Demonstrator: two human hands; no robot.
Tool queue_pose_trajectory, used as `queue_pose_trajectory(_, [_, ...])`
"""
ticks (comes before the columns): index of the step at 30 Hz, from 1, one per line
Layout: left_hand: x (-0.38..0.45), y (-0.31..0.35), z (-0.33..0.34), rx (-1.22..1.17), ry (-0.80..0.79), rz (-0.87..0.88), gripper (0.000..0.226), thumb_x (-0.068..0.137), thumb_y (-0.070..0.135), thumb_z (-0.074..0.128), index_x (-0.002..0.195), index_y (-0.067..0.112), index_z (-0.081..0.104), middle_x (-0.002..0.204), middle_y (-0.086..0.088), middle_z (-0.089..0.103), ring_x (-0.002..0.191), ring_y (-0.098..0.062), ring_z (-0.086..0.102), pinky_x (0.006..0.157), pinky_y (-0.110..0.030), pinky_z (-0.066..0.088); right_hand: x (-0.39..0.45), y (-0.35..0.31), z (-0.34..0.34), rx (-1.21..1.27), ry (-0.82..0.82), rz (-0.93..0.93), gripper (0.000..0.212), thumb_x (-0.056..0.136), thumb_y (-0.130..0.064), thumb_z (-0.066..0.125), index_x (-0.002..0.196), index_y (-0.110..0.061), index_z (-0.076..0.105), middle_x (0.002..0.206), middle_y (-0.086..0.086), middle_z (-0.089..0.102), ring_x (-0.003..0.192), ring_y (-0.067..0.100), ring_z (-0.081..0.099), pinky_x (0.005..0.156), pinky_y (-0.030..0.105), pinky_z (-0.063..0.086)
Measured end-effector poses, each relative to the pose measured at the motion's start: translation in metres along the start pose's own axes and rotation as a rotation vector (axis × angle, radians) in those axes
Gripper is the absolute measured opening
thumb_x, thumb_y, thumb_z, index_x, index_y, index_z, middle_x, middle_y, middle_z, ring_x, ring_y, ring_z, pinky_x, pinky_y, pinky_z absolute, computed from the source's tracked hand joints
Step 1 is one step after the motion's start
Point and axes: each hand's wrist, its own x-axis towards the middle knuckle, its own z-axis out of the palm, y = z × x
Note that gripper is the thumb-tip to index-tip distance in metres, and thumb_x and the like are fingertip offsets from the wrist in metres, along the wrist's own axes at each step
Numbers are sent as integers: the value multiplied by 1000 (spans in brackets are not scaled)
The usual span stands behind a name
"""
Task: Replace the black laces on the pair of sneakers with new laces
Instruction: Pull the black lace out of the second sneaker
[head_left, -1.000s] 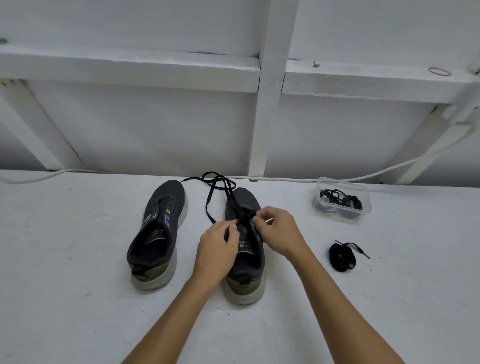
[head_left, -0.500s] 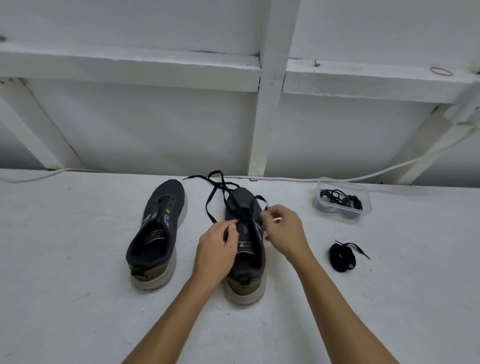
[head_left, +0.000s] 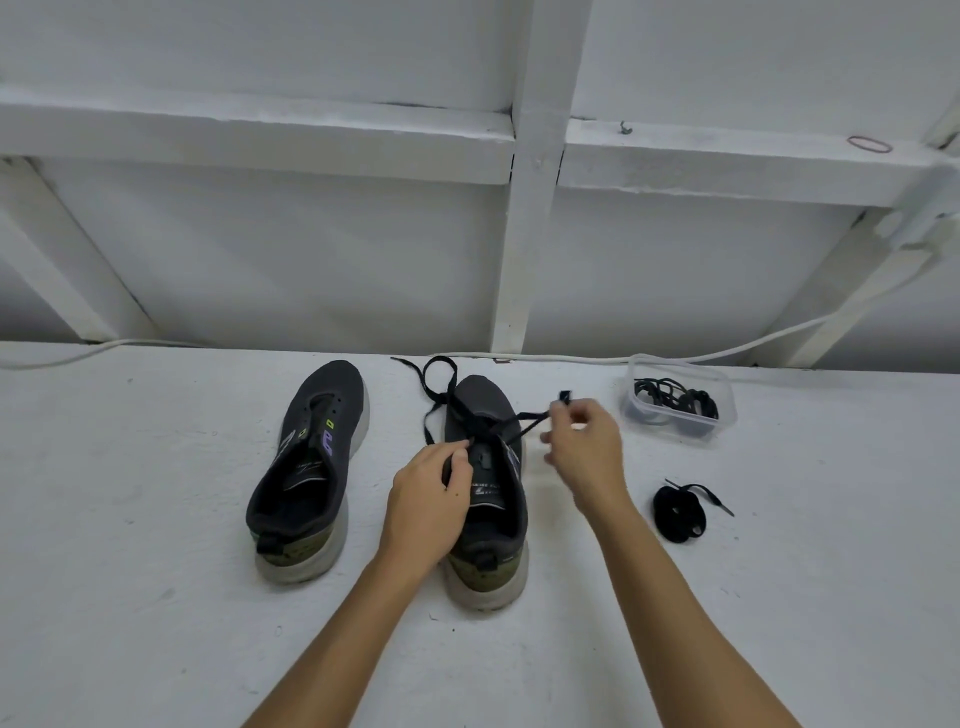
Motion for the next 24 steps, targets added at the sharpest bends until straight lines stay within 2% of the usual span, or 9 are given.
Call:
queue_pose_trajectory(2, [-1, 0, 0, -6, -6, 1, 32, 104, 25, 44, 128, 22, 65, 128, 9, 62, 108, 2, 48, 93, -14, 34, 5, -5, -10, 144, 110, 77, 19, 102, -29, 58, 92, -13, 59, 89, 0, 63, 74, 17, 69, 60, 33, 59])
queue_pose_trajectory(3, [-1, 1, 0, -7, -4, 1, 32, 104, 25, 44, 128, 22, 65, 128, 9, 62, 108, 3, 47, 92, -13, 33, 4, -5, -11, 148, 63, 111, 21, 101, -31, 59, 93, -12, 61, 90, 2, 65, 73, 16, 68, 58, 29, 57])
queue_pose_trajectory(6, [0, 1, 0, 9, 12, -1, 31, 104, 26, 44, 126, 22, 66, 128, 9, 62, 107, 3, 47, 91, -13, 32, -15, -1, 0, -15, -307, 172, 22, 93, -37, 70, 89, -15, 72, 79, 1, 70, 69, 14, 66, 63, 30, 60])
queue_pose_trajectory(8, [0, 1, 0, 14, 16, -3, 31, 104, 25, 44, 125, 22, 66, 127, 9, 63, 105, 2, 47, 90, -13, 32, -22, 8, 9, -115, -404, 62, 17, 89, -36, 73, 80, -21, 74, 73, -3, 71, 69, 13, 65, 72, 37, 59])
queue_pose_trajectory(11, [0, 0, -1, 13, 5, -2, 32, 104, 26, 44, 127, 22, 65, 128, 10, 62, 107, 2, 47, 92, -14, 33, -15, 9, 11, -112, -263, -37, 16, 95, -27, 66, 83, -18, 70, 78, -1, 69, 64, 10, 64, 69, 38, 58])
queue_pose_trajectory(14, [-1, -1, 0, 2, -4, 2, 32, 104, 26, 44, 128, 23, 65, 128, 10, 63, 108, 2, 48, 93, -13, 33, 0, 3, -1, 140, 109, 62, 16, 101, -23, 58, 91, -12, 61, 88, 1, 63, 60, 8, 65, 54, 28, 55])
queue_pose_trajectory(15, [-1, -1, 0, -3, -4, 2, 32, 104, 26, 44, 128, 22, 65, 128, 9, 63, 110, 1, 49, 94, -14, 34, 3, 2, -6, 190, 125, 109, 17, 101, -25, 58, 93, -10, 61, 88, 1, 62, 62, 9, 65, 53, 26, 54])
queue_pose_trajectory(20, [0, 0, 2, 11, 20, 10, 32, 103, 25, 45, 126, 21, 65, 127, 8, 63, 108, 0, 49, 92, -15, 34, -22, 4, 0, 9, -435, 191, 19, 90, -36, 75, 95, -18, 73, 77, -5, 67, 64, 6, 62, 56, 18, 50])
queue_pose_trajectory(24, [0, 0, 1, 26, 15, 14, 32, 103, 26, 44, 127, 22, 65, 128, 8, 63, 107, 1, 48, 93, -15, 34, -19, 4, 4, -31, -380, 96, 8, 93, -22, 71, 90, -14, 72, 81, 0, 69, 57, 4, 61, 53, 18, 48])
